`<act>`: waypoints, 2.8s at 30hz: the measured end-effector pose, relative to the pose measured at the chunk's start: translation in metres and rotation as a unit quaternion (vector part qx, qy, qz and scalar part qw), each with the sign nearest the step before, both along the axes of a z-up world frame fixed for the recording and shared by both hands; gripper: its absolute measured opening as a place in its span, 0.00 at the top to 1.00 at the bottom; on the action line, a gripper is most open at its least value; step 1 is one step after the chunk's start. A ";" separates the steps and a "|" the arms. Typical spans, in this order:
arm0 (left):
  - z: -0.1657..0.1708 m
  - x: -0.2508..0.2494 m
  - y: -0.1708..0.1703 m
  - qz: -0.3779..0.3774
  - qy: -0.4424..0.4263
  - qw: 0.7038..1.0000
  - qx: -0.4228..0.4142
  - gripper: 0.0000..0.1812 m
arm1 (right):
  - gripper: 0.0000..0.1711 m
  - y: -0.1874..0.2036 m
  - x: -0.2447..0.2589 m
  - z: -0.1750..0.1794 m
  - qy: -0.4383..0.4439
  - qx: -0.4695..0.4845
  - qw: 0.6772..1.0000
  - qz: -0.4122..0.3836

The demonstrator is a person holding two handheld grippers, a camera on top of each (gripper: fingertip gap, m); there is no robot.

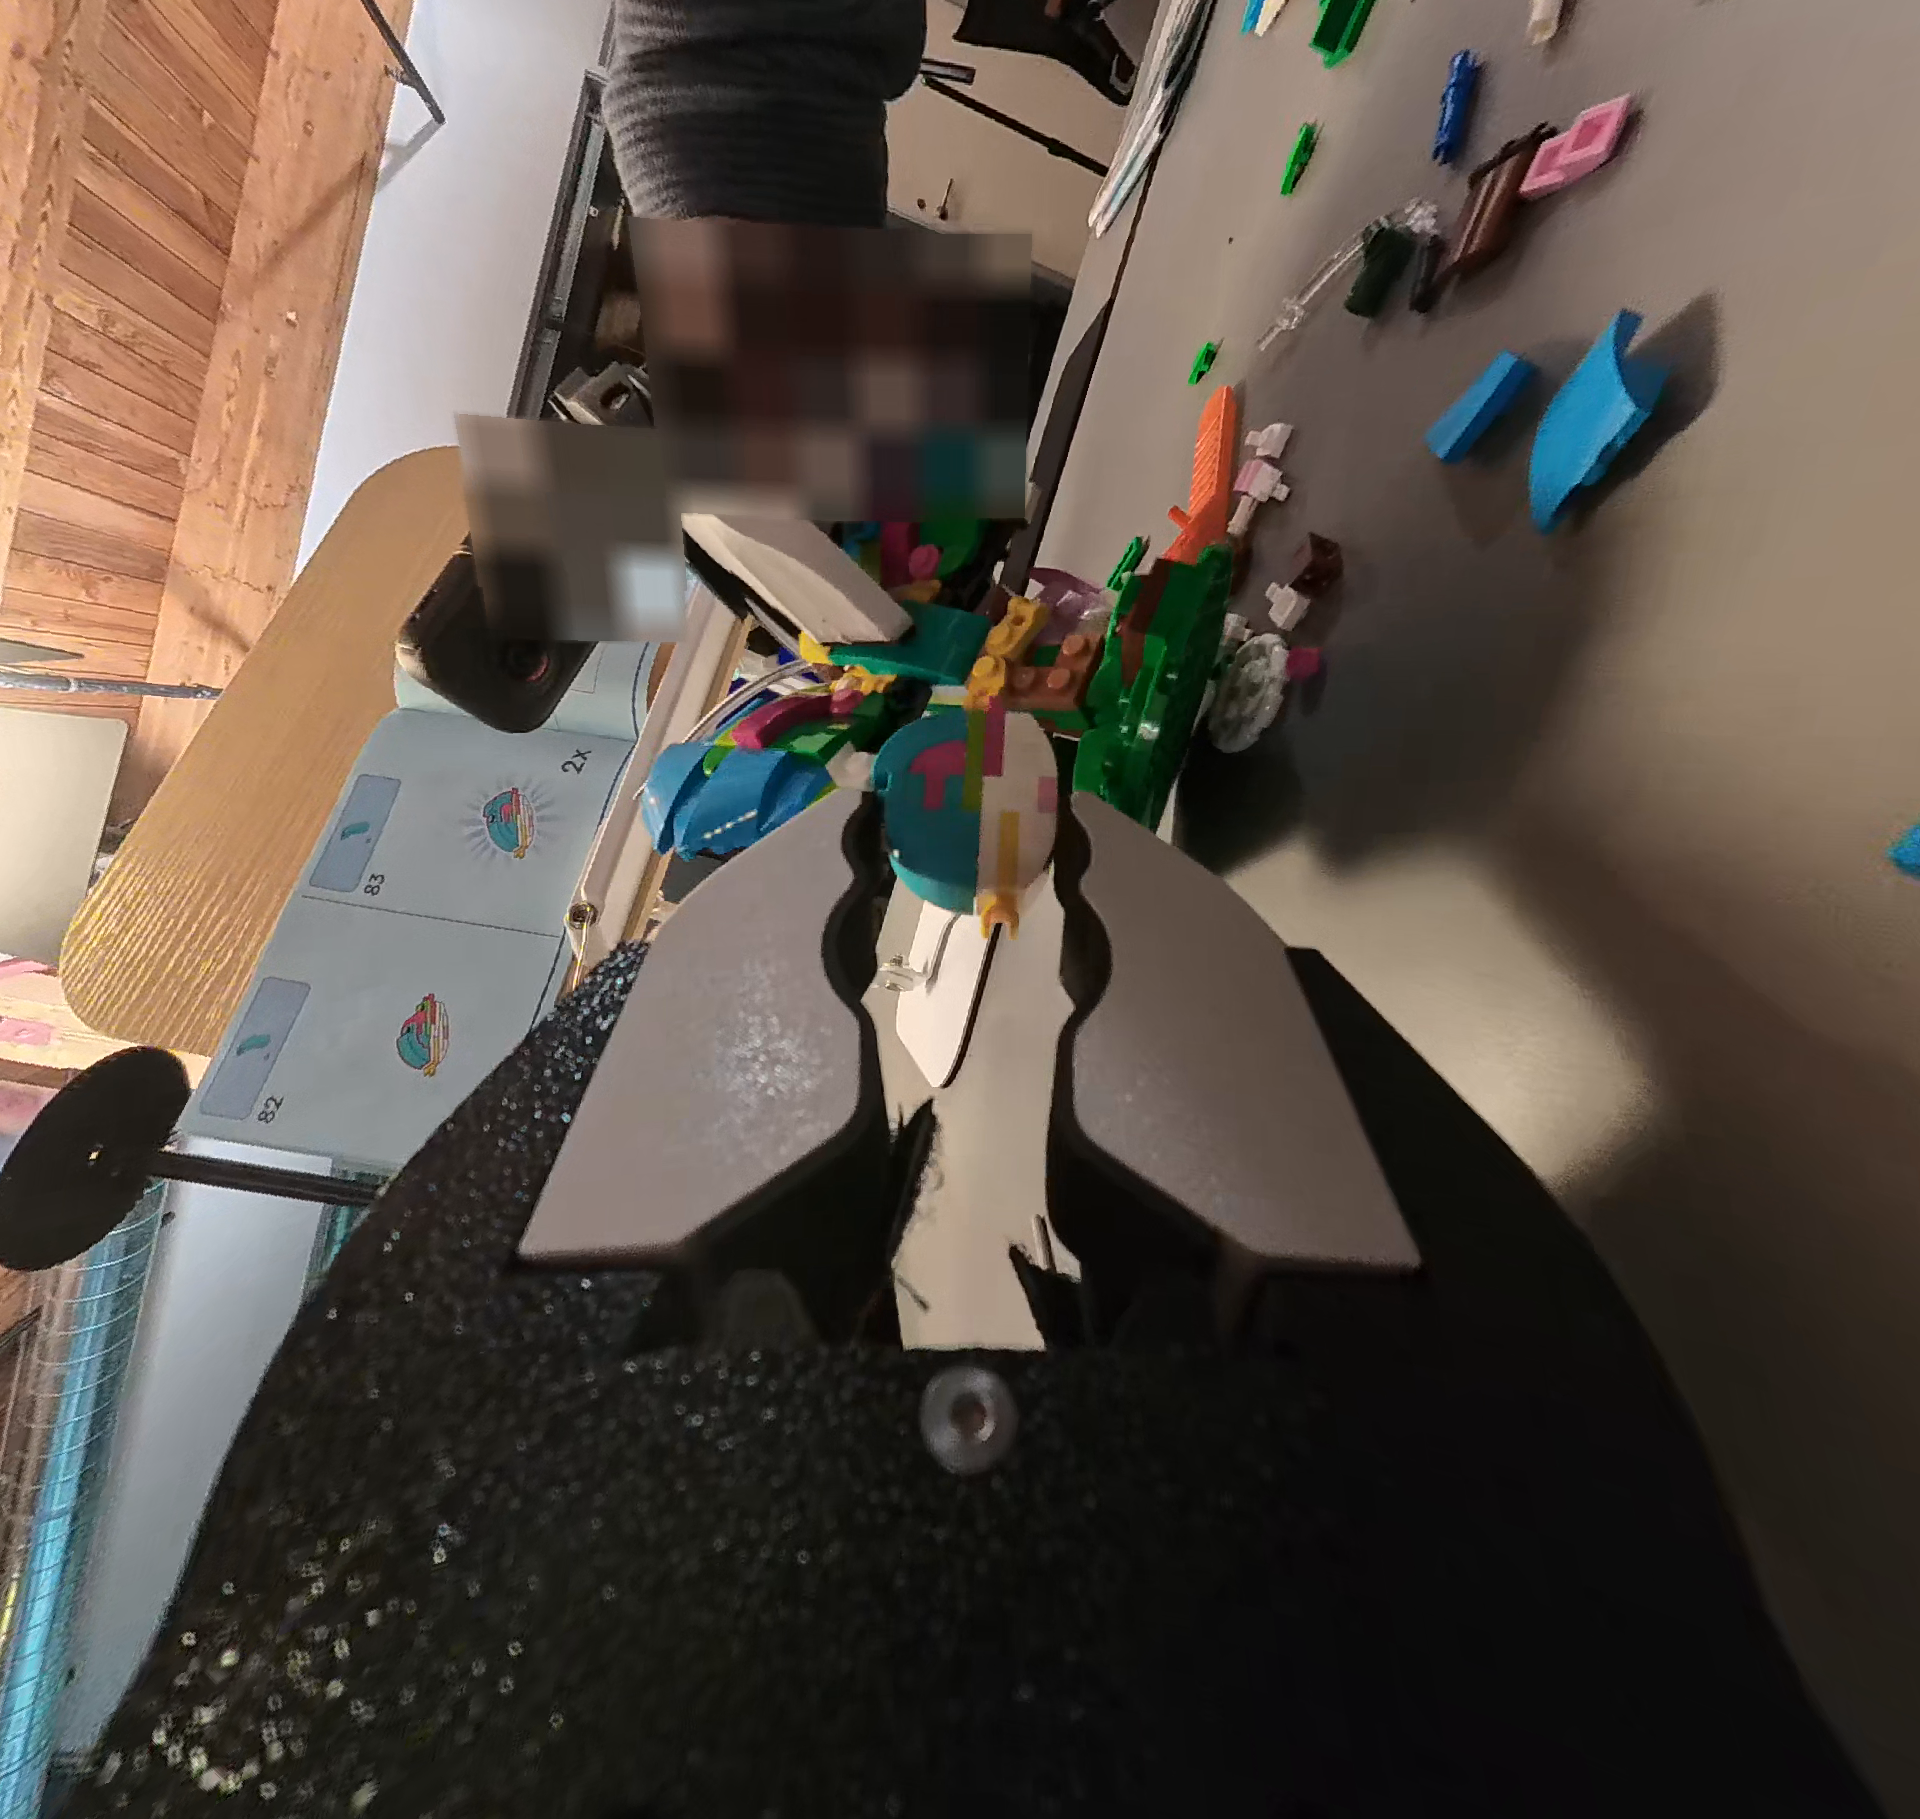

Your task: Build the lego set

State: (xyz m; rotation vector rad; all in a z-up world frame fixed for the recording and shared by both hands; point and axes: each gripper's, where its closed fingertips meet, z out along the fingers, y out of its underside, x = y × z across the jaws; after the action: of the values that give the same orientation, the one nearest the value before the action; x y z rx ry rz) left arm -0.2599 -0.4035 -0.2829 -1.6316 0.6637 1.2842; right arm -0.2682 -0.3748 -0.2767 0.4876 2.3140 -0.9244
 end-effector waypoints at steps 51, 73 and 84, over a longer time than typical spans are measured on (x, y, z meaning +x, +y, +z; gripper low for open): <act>0.023 0.114 0.002 -0.058 -0.323 0.940 0.097 0.67 | 0.96 -0.018 0.118 0.016 0.261 -0.204 0.936 -0.122; -0.005 0.089 -0.007 -0.016 -0.563 0.823 0.076 0.95 | 0.82 0.020 0.081 -0.018 0.433 -0.120 0.874 -0.183; -0.007 0.061 -0.037 0.065 -0.573 0.809 0.115 0.95 | 0.82 0.042 0.035 -0.047 0.294 -0.053 0.921 -0.251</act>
State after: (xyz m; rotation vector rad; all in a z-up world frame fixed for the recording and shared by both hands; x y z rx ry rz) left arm -0.1994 -0.4407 -0.2900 -1.8776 -0.3511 0.2434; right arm -0.2329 -0.3325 -0.3240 0.8802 2.6930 -1.6174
